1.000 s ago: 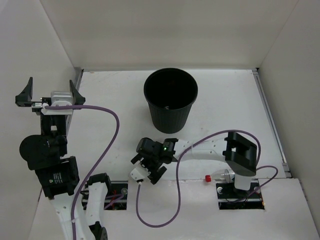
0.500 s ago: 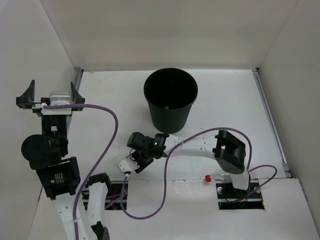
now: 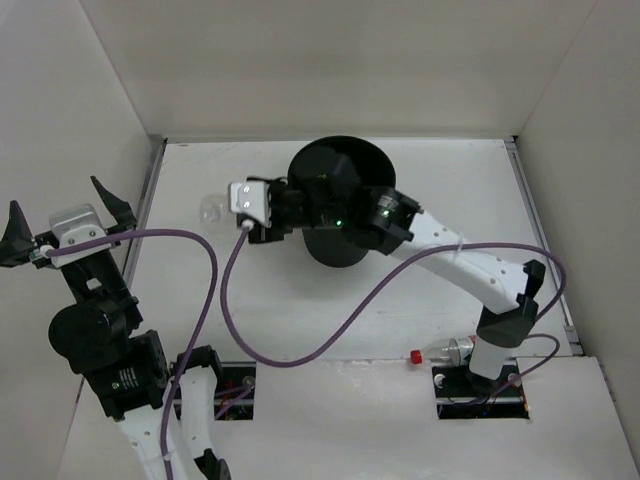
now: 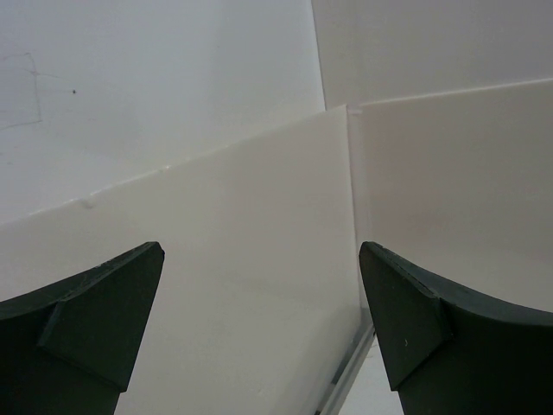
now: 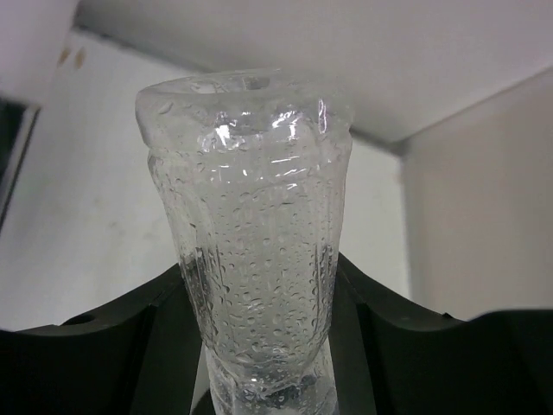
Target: Put the plastic bottles in the bin
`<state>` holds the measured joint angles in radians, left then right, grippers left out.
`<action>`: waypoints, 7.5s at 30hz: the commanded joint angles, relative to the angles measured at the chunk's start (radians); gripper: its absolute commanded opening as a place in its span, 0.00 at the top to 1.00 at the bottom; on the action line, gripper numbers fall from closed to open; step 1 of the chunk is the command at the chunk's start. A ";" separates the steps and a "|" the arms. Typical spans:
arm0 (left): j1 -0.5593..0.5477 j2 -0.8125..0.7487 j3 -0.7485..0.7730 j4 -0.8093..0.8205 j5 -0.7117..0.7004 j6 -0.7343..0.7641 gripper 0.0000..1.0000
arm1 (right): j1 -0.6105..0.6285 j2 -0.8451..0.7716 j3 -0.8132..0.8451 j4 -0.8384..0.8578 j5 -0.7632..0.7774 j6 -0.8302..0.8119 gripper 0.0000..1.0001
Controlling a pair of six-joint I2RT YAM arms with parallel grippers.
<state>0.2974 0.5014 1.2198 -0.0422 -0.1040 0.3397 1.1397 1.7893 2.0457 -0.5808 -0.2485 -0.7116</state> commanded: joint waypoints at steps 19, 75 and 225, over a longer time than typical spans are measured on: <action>0.047 -0.029 -0.112 -0.041 0.322 -0.062 0.00 | -0.401 -0.099 -0.131 0.196 0.115 0.190 0.15; -1.625 1.219 0.151 -0.018 0.233 -0.145 0.00 | -1.403 -1.036 -0.426 -0.125 0.304 0.531 0.00; -0.191 0.467 0.219 0.015 0.072 0.030 0.00 | -1.219 -0.713 -0.211 -0.120 0.034 0.770 0.00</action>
<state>0.0647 0.9554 1.4670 -0.0212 -0.0406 0.4534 -0.1158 1.0439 1.8328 -0.7334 -0.1989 0.0273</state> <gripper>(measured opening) 0.997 0.999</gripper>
